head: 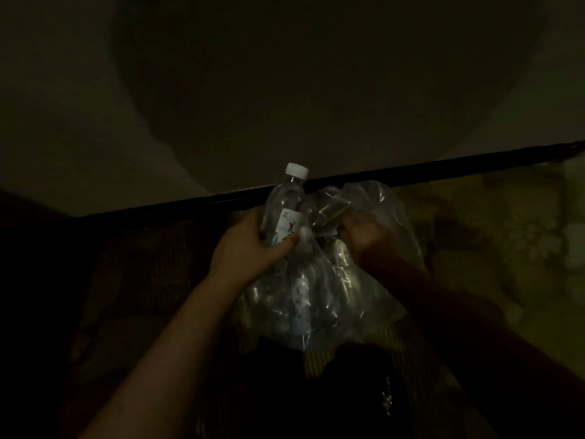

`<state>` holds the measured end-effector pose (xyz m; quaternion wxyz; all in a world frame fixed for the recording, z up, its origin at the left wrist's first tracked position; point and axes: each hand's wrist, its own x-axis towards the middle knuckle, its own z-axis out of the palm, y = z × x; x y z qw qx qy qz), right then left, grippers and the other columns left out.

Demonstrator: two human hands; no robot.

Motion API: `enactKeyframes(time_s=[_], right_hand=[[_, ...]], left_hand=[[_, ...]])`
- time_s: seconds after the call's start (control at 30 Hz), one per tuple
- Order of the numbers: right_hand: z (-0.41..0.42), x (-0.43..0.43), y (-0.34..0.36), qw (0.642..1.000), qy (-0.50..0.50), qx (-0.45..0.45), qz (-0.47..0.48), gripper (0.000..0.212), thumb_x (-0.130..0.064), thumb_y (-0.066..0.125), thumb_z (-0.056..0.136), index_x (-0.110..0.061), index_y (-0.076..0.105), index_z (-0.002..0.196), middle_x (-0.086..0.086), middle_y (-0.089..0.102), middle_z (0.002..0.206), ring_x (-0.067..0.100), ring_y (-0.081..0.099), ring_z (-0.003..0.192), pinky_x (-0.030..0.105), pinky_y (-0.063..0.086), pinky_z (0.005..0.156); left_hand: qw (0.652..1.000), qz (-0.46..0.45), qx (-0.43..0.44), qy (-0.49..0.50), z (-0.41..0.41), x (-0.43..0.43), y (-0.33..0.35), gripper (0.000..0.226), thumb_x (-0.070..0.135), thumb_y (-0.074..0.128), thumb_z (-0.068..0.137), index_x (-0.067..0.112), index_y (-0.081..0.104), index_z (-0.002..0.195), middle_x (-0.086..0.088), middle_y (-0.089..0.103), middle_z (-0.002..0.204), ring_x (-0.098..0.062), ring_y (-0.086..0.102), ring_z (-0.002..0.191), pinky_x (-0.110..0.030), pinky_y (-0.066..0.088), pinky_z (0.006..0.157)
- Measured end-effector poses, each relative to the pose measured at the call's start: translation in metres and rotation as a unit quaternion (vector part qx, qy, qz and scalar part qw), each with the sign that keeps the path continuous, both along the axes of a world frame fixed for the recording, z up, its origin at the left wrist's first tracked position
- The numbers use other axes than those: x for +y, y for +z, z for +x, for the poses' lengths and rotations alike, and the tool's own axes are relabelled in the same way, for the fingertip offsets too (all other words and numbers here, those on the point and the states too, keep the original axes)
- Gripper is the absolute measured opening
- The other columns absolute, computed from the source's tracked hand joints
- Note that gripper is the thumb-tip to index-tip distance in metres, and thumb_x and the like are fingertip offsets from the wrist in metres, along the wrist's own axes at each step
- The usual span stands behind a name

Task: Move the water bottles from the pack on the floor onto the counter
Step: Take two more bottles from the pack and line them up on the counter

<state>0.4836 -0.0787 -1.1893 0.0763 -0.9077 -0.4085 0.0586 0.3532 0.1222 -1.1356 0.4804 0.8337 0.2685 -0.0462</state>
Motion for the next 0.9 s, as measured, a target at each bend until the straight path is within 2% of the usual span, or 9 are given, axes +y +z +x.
enactKeyframes(time_s=[0.1, 0.2, 0.27, 0.37, 0.4, 0.5, 0.6, 0.73, 0.9], right_hand=[[0.008, 0.011, -0.019, 0.992, -0.047, 0.077, -0.084, 0.055, -0.003, 0.052, 0.091, -0.011, 0.037, 0.143, 0.008, 0.037, 0.15, 0.023, 0.036, 0.136, 0.035, 0.029, 0.113], [0.015, 0.02, -0.029, 0.992, -0.032, 0.077, -0.098, 0.073, 0.005, 0.05, 0.086, -0.016, 0.022, 0.15, 0.004, 0.02, 0.158, 0.021, 0.02, 0.144, 0.038, 0.021, 0.118], [0.016, 0.03, -0.03, 0.991, -0.025, 0.095, -0.092, 0.07, 0.007, 0.049, 0.086, -0.014, 0.026, 0.149, 0.006, 0.024, 0.156, 0.022, 0.022, 0.144, 0.037, 0.021, 0.118], [0.021, 0.042, -0.026, 0.992, -0.017, 0.089, -0.087, 0.051, 0.001, 0.049, 0.088, -0.007, 0.04, 0.138, 0.013, 0.043, 0.144, 0.026, 0.04, 0.133, 0.033, 0.029, 0.11], [0.022, 0.044, -0.026, 0.993, -0.013, 0.079, -0.088, 0.051, 0.001, 0.05, 0.088, -0.008, 0.04, 0.137, 0.013, 0.045, 0.143, 0.026, 0.042, 0.131, 0.033, 0.031, 0.108], [0.021, 0.044, -0.029, 0.99, 0.017, 0.028, -0.138, 0.065, -0.003, 0.053, 0.088, -0.014, 0.028, 0.147, 0.015, 0.031, 0.151, 0.03, 0.033, 0.137, 0.038, 0.029, 0.111], [0.02, 0.043, -0.032, 0.985, 0.028, -0.015, -0.169, 0.061, -0.009, 0.052, 0.091, -0.017, 0.028, 0.146, 0.016, 0.028, 0.151, 0.031, 0.033, 0.136, 0.041, 0.034, 0.11], [0.018, 0.039, -0.031, 0.991, -0.009, 0.012, -0.133, 0.053, -0.013, 0.054, 0.089, -0.018, 0.036, 0.139, 0.009, 0.04, 0.144, 0.028, 0.045, 0.127, 0.039, 0.044, 0.099], [0.013, 0.024, -0.022, 0.996, -0.043, 0.057, -0.043, 0.047, -0.013, 0.061, 0.088, -0.015, 0.045, 0.132, 0.008, 0.054, 0.131, 0.026, 0.053, 0.118, 0.036, 0.043, 0.094]], left_hand=[[1.0, -0.011, 0.007, 0.008, -0.001, 0.002, 0.0, 0.061, 0.069, 0.066, 0.059, 0.041, 0.047, 0.109, 0.027, 0.055, 0.087, 0.006, 0.056, 0.084, -0.023, 0.05, 0.068], [1.0, -0.006, 0.018, 0.018, -0.002, 0.004, -0.001, 0.062, 0.066, 0.069, 0.062, 0.035, 0.052, 0.113, 0.023, 0.058, 0.087, 0.003, 0.059, 0.082, -0.023, 0.052, 0.069], [0.999, -0.017, 0.022, 0.027, -0.003, 0.005, -0.001, 0.063, 0.07, 0.068, 0.059, 0.034, 0.055, 0.108, 0.019, 0.062, 0.09, 0.002, 0.06, 0.082, -0.021, 0.05, 0.067], [0.998, -0.039, 0.022, 0.044, -0.004, 0.008, -0.001, 0.07, 0.074, 0.067, 0.055, 0.032, 0.057, 0.11, 0.015, 0.065, 0.097, -0.001, 0.063, 0.086, -0.025, 0.053, 0.074], [0.998, -0.042, 0.022, 0.046, -0.005, 0.009, -0.001, 0.068, 0.071, 0.068, 0.057, 0.031, 0.057, 0.111, 0.015, 0.065, 0.099, -0.001, 0.063, 0.088, -0.024, 0.053, 0.074], [0.998, -0.041, 0.023, 0.046, -0.006, 0.012, -0.002, 0.063, 0.065, 0.071, 0.064, 0.03, 0.057, 0.115, 0.016, 0.065, 0.099, 0.001, 0.062, 0.088, -0.02, 0.05, 0.071], [0.998, -0.04, 0.017, 0.043, -0.009, 0.012, -0.002, 0.067, 0.067, 0.07, 0.062, 0.029, 0.058, 0.116, 0.014, 0.066, 0.102, 0.001, 0.063, 0.087, -0.018, 0.05, 0.071], [0.999, -0.032, 0.01, 0.031, -0.012, 0.012, 0.0, 0.065, 0.066, 0.07, 0.063, 0.03, 0.057, 0.115, 0.016, 0.066, 0.1, 0.005, 0.061, 0.086, -0.014, 0.047, 0.067], [0.999, -0.042, 0.005, 0.022, -0.016, 0.011, 0.002, 0.058, 0.063, 0.072, 0.064, 0.04, 0.051, 0.112, 0.025, 0.059, 0.09, 0.009, 0.058, 0.083, -0.014, 0.045, 0.065]])
